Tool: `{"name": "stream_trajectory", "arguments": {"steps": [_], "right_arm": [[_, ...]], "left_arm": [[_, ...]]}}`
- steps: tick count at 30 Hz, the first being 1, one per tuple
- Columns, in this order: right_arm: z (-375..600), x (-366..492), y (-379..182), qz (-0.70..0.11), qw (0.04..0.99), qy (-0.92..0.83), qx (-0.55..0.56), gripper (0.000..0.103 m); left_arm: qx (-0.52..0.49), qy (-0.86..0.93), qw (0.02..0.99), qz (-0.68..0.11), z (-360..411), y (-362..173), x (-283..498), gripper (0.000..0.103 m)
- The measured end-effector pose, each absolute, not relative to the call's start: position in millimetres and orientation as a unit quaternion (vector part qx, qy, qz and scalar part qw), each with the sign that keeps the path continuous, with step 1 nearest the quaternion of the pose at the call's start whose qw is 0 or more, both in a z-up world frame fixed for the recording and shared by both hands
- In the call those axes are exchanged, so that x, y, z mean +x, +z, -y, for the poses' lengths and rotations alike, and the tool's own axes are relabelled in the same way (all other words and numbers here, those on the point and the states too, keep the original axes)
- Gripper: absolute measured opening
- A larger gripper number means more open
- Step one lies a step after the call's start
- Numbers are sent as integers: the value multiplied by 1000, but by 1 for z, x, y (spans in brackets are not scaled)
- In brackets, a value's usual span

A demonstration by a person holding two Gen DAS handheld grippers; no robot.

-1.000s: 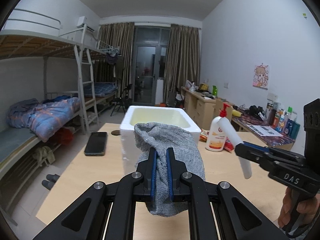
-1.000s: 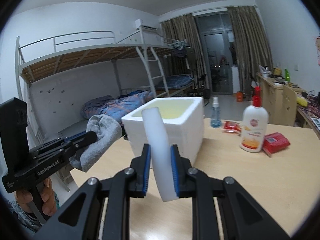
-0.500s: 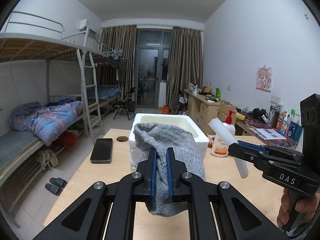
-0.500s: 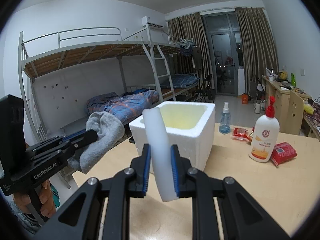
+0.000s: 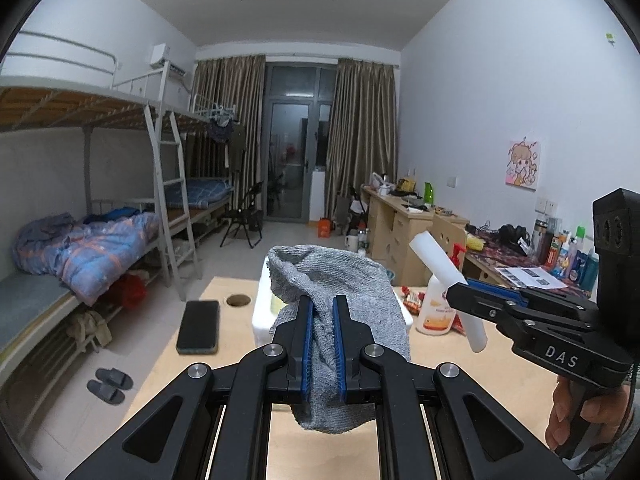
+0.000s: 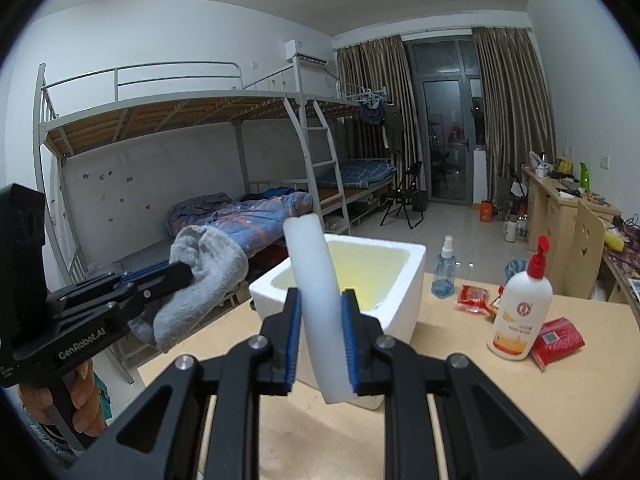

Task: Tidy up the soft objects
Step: 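Carry the sock and foam strip in both tools over the styrofoam box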

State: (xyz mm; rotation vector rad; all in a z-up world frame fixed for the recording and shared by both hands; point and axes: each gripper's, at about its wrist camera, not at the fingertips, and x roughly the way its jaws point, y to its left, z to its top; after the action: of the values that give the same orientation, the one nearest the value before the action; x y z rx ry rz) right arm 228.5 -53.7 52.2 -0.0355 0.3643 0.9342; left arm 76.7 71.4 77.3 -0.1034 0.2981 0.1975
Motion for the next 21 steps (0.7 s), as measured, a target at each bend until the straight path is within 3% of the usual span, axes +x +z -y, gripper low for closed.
{"name": "stream_trajectory", "arguments": {"steps": [21], "right_arm": [[37, 249, 54, -186, 876, 445, -21, 23]], "left_arm": [[-43, 92, 984, -148, -78, 84, 100, 10]]}}
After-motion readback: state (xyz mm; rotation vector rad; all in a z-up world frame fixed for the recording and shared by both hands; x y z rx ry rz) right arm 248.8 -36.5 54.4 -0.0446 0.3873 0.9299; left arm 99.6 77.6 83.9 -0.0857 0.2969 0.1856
